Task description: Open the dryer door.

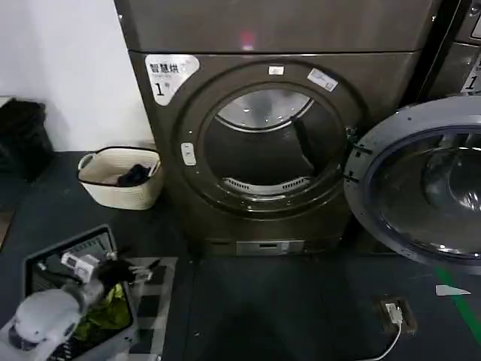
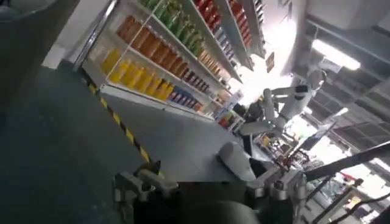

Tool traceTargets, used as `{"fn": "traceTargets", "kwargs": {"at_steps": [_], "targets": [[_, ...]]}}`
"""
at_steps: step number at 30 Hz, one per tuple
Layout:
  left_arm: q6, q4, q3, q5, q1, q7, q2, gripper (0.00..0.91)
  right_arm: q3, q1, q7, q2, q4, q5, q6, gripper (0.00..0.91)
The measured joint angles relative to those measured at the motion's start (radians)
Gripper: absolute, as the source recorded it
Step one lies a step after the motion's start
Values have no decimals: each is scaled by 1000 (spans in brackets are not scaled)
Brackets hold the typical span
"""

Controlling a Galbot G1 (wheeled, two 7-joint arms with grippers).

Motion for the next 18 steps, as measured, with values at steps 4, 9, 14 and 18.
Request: {"fn": "traceTargets", "kwargs": {"at_steps": [4,9,14,18], "targets": [[120,-5,-100,-55,42,-5,-31,907,1,0,-5,10,-1,1,1,907],[151,3,-218,-103,74,-23,-67,907,1,1,-5,14,0,7,3,907],[152,20,-317,-132,109,-44,-80,907,-1,4,-3,14,4,26,5,907],[152,38,-368,-197,136,-94,-90,907,-2,5,-2,14,6,32,8,907]]}}
